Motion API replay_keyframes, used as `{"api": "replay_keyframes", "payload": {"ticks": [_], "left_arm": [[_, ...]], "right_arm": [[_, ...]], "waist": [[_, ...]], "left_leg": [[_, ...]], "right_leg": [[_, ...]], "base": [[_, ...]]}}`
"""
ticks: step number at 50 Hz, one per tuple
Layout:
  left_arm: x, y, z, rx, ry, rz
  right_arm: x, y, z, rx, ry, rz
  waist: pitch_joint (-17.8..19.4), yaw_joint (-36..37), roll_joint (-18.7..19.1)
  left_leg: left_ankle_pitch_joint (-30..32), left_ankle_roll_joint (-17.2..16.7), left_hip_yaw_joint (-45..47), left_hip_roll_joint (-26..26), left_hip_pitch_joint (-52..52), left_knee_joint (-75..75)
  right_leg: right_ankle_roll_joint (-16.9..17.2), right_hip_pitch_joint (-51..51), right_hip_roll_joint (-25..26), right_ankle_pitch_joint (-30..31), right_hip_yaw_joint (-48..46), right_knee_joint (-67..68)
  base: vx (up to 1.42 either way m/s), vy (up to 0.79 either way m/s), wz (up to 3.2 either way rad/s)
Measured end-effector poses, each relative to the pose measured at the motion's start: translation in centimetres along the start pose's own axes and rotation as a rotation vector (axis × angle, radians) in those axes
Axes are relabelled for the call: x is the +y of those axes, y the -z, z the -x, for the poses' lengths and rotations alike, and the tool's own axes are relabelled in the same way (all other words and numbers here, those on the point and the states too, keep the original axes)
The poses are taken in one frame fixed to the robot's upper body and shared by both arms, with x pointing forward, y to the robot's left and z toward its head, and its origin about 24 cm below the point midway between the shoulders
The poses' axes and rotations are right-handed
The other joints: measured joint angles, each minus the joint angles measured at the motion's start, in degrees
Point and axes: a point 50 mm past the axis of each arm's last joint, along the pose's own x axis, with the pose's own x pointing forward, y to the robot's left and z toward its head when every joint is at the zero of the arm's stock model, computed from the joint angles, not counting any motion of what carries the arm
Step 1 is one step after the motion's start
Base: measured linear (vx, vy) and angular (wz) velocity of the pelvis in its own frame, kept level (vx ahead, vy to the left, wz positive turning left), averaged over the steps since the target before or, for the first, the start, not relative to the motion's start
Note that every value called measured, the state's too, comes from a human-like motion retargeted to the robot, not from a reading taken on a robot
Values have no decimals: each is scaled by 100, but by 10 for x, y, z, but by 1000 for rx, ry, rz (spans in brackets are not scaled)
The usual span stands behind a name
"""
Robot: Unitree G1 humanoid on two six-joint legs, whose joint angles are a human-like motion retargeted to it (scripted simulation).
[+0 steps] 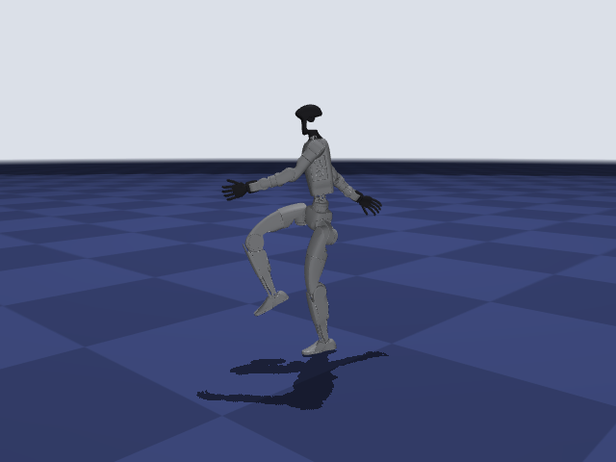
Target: In place motions
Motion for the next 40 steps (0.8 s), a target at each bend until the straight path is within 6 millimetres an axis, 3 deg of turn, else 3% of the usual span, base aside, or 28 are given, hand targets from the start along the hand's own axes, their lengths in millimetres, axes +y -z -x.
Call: {"api": "replay_keyframes", "payload": {"ticks": [3, 5, 7, 10, 11, 12, 13, 14, 15, 18, 20, 22, 23, 25, 26, 28, 30, 33, 37, 40], "left_arm": [[2, 40, 13, 102, -11, 8], [10, 80, 33, 189, -16, -48], [17, 125, 60, 335, -34, -71], [21, 194, 114, 597, -30, -58], [19, 213, 135, 684, -18, -38], [18, 232, 156, 770, -9, -16], [19, 248, 179, 856, -8, 6], [21, 261, 201, 940, -8, 23], [23, 273, 222, 1025, -8, 38], [26, 297, 283, 1277, 1, 46], [28, 304, 316, 1410, -57, 78], [25, 308, 338, 1489, -167, 191], [22, 309, 347, 1517, -224, 271], [14, 309, 361, 1550, -330, 441], [11, 310, 366, 1556, -375, 508], [4, 311, 377, 1565, -462, 612], [-2, 312, 390, 1583, -508, 655], [-7, 313, 402, 1605, -468, 630], [-1, 313, 392, 1608, -385, 520], [-1, 313, 389, 1616, -338, 449]], "right_arm": [[30, -29, 11, -107, -107, -54], [57, -74, 34, -232, -313, -32], [76, -109, 57, -365, -455, 50], [95, -159, 97, -593, -505, 247], [96, -177, 113, -676, -473, 323], [98, -193, 129, -758, -434, 406], [101, -208, 147, -836, -386, 504], [103, -221, 164, -913, -339, 596], [106, -233, 183, -988, -292, 686], [101, -264, 240, -1232, -173, 843], [97, -280, 283, -1412, -91, 890], [95, -290, 330, -1570, -22, 924], [94, -293, 351, -1639, 6, 932], [96, -293, 383, -1748, 33, 931], [99, -292, 390, -1779, 22, 921], [106, -289, 390, -1808, -31, 889], [111, -286, 369, -1763, -111, 827], [109, -282, 317, -1583, -233, 718], [113, -266, 255, -1326, -335, 674], [113, -245, 206, -1135, -315, 644]], "waist": [[-611, 308, -102], [-786, 947, -475], [-1098, 1284, -593], [-1705, 1625, -798], [-1866, 1716, -972], [-2010, 1829, -1159], [-2120, 1989, -1372], [-2241, 2209, -1556], [-2365, 2459, -1725], [-2625, 3339, -2075], [-2584, 3451, -2203], [-2173, 3351, -2133], [-1973, 3261, -2049], [-1654, 3006, -1954], [-1612, 2786, -1932], [-1695, 2486, -1923], [-1894, 2467, -1939], [-1981, 2840, -2019], [-1789, 2976, -2144], [-1877, 2914, -2075]], "left_leg": [[37, -92, 96, -292, 93, -446], [18, -102, 616, -557, 532, -836], [-21, -177, 763, -685, 672, -1088], [-88, -224, 815, -991, 702, -1375], [-122, -212, 838, -1216, 689, -1403], [-163, -215, 904, -1412, 700, -1438], [-217, -248, 1055, -1548, 762, -1490], [-274, -269, 1226, -1647, 787, -1532], [-333, -284, 1408, -1726, 793, -1569], [-475, -372, 1777, -1725, 505, -1460], [-516, -410, 1688, -1726, 384, -1408], [-499, -441, 1666, -1639, 517, -1408], [-493, -477, 1657, -1552, 592, -1429], [-470, -559, 1666, -1439, 713, -1479], [-444, -606, 1578, -1413, 692, -1478], [-382, -730, 1456, -1377, 563, -1474], [-369, -840, 1373, -1387, 417, -1450], [-413, -888, 1253, -1489, 302, -1330], [-383, -712, 1003, -1756, 290, -1110], [-376, -583, 1405, -1705, 374, -1364]], "right_leg": [[123, 1328, 70, 436, 261, -749], [119, 2316, 346, 772, 858, -1501], [128, 3293, 675, 1012, 1308, -2693], [490, 4679, 1097, 1430, 2360, -5002], [924, 5147, 1026, 825, 2667, -5862], [1123, 5560, 917, 198, 2698, -6596], [853, 5862, 730, -470, 2178, -7079], [746, 5984, 553, -604, 1695, -7514], [721, 6017, 379, -472, 1231, -7926], [1004, 5860, 176, -328, 1647, -8206], [726, 5416, 267, -312, 1913, -7997], [713, 5536, 420, -322, 2400, -7976], [714, 5678, 428, -315, 1949, -8034], [700, 5866, 526, -354, 1803, -8086], [718, 5901, 528, -375, 1723, -8110], [724, 5866, 530, -425, 1591, -8149], [710, 5784, 536, -468, 1529, -8175], [710, 5709, 490, -518, 1512, -8155], [734, 5742, 370, -540, 1363, -8172], [757, 5729, 402, -560, 1307, -8179]], "base": [[11, -12, -73], [11, -11, -191], [20, -16, -133], [29, -19, -58], [30, -25, -35], [29, -30, -53], [26, -30, -91], [24, -28, -124], [26, -27, -132], [17, -22, -119], [0, -22, -19], [-11, -19, 16], [-23, -17, 27], [-22, -16, 52], [-8, -13, 94], [8, -7, 96], [22, -3, 51], [7, -1, 26], [-18, 0, 49], [-2, 8, 37]]}}
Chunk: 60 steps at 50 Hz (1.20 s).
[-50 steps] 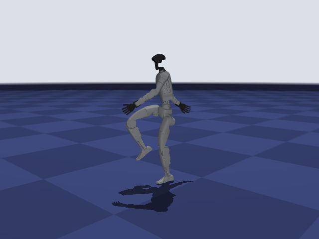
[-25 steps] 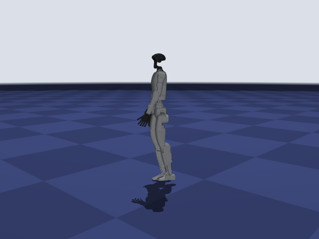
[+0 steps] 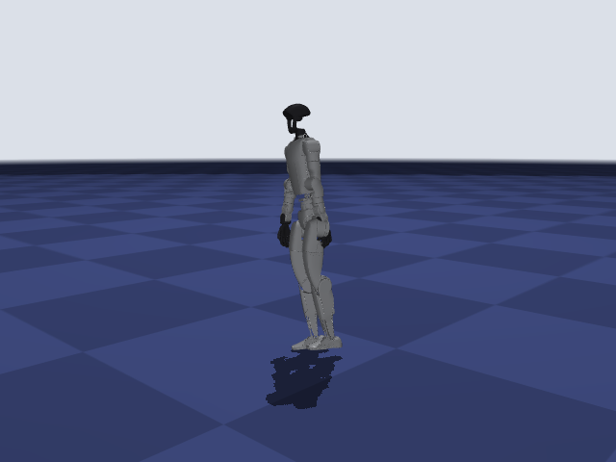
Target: In place motions
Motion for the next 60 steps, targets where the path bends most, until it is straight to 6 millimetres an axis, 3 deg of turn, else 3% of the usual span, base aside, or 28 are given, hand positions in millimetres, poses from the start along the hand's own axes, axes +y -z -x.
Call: {"api": "replay_keyframes", "payload": {"ticks": [5, 10, 14, 18, 22, 25, 27, 30, 33, 35, 37, 38, 40, 43, 45, 48, 50, 52, 53, 55, 57, 58, 60], "left_arm": [[-1, -3, 0, -9, 4, -97], [-5, -29, 4, -58, -7, -263], [-11, -44, 7, -90, 1, -357], [-21, -63, 11, -149, 31, -384], [-16, -73, 15, -174, 56, -403], [2, -63, 14, -125, 25, -411], [19, -40, 10, -61, -31, -346], [43, 14, 6, 105, -40, -213], [54, 66, 10, 300, 10, -47], [56, 79, 12, 355, 38, 38], [64, 92, 14, 359, 0, 114], [69, 102, 16, 365, -20, 150], [78, 126, 22, 428, -57, 210], [73, 126, 21, 442, -76, 260], [71, 115, 17, 379, -83, 259], [62, 84, 10, 273, -75, 190], [51, 60, 7, 216, -80, 108], [31, 32, 3, 153, -67, -8], [18, 16, 3, 112, -44, -68], [-14, -28, 6, -9, 45, -206], [-56, -88, 21, -214, 143, -349], [-73, -114, 31, -320, 168, -418], [-93, -155, 55, -485, 182, -531]], "right_arm": [[30, 79, 11, 302, -7, -63], [47, 120, 25, 435, -6, -149], [47, 136, 32, 475, 20, -152], [31, 127, 30, 454, 79, -118], [18, 102, 21, 395, 116, -67], [17, 78, 13, 352, 105, -15], [23, 64, 8, 321, 84, 36], [28, 30, 0, 226, 43, 180], [31, -34, -8, 37, -14, 369], [30, -94, -5, -134, -49, 468], [31, -146, 7, -320, -90, 540], [33, -166, 15, -398, -121, 581], [39, -190, 27, -501, -171, 646], [48, -204, 34, -598, -150, 684], [51, -196, 29, -605, -107, 640], [51, -152, 13, -495, -92, 632], [49, -98, -1, -308, -87, 633], [46, -31, -7, -100, -94, 585], [43, 4, -5, 5, -95, 544], [30, 62, 6, 217, -75, 424], [3, 95, 21, 373, 14, 255], [-6, 112, 30, 433, 78, 164], [-18, 153, 54, 547, 203, -3]], "waist": [[-262, -293, 152], [-4, -238, 201], [11, -341, 350], [152, -337, 549], [299, -445, 681], [345, -541, 689], [293, -497, 589], [209, -232, 345], [272, 204, 59], [451, 413, 13], [505, 605, -60], [489, 682, -124], [460, 913, -274], [445, 1003, -361], [357, 959, -309], [256, 745, -192], [-12, 626, -110], [-233, 496, -38], [-278, 480, 50], [-242, 320, 381], [-8, 122, 735], [120, -241, 917], [116, -834, 1343]], "left_leg": [[69, -203, -311, 37, -24, -352], [249, -261, -267, -7, 283, -736], [296, -278, -250, 46, 313, -860], [274, -275, -121, 214, 299, -909], [251, -263, -33, 362, 330, -920], [196, -221, -53, 396, 374, -856], [98, -140, -41, 321, 366, -688], [12, 4, 70, 168, 105, -65], [569, -62, 704, 163, -541, 1179], [1401, -384, 834, 562, -1628, 2777], [2150, -435, 415, 386, -2624, 3744], [2101, -465, 306, 297, -2936, 4041], [1521, -131, 639, 391, -3258, 4692], [1012, 241, 826, 381, -3321, 4900], [991, 181, 644, 278, -3087, 4674], [1253, -149, -52, -235, -2073, 3388], [1242, -303, -506, -391, -1185, 1959], [332, 59, -405, -339, -350, 791], [211, 135, -141, -203, -8, 231], [414, 60, -618, -98, 410, -694], [298, -436, 15, 544, 374, -940], [296, -466, -292, 645, 334, -952], [364, -448, -611, 823, 124, -932]], "right_leg": [[63, -126, 23, 29, -127, 26], [112, -6, 20, 103, -180, 74], [149, -116, 12, 116, -236, 312], [90, -448, 155, 137, 18, 917], [151, -487, 346, 64, -11, 1364], [380, -287, 557, -3, 205, 1472], [425, -68, 567, -22, 251, 1275], [65, 215, 394, -200, 48, 738], [-50, 239, 147, -70, 182, 328], [72, 166, -7, -7, 160, 159], [76, 124, -18, 21, 135, -34], [48, 168, -14, 44, 115, -142], [30, 323, -170, 16, 2, -198], [-18, 287, -306, -5, 54, -57], [12, 358, -261, -51, -16, -18], [92, 564, -170, -238, -169, 111], [112, 536, -65, -309, -348, 292], [165, 440, -60, -197, -567, 629], [167, 373, -22, -8, -630, 868], [54, 41, 22, 907, -1135, 1764], [99, -1062, 39, 1654, -596, 3547], [132, -1645, 446, 1792, 57, 4207], [107, -2547, 720, 1512, 315, 5395]], "base": [[-2, 15, 14], [-13, 14, -24], [-11, 17, -11], [-19, 14, -63], [-14, 2, -38], [0, -11, 7], [15, -13, 9], [19, -9, -29], [1, -6, -37], [-31, -16, 43], [-18, -23, 66], [7, -13, 41], [18, -4, 16], [6, 0, 26], [8, -1, 42], [15, 4, 42], [26, 8, 38], [18, 14, 14], [1, 17, -34], [-28, 23, -57], [-53, 28, -30], [-35, 22, 70], [-13, 24, 85]]}}
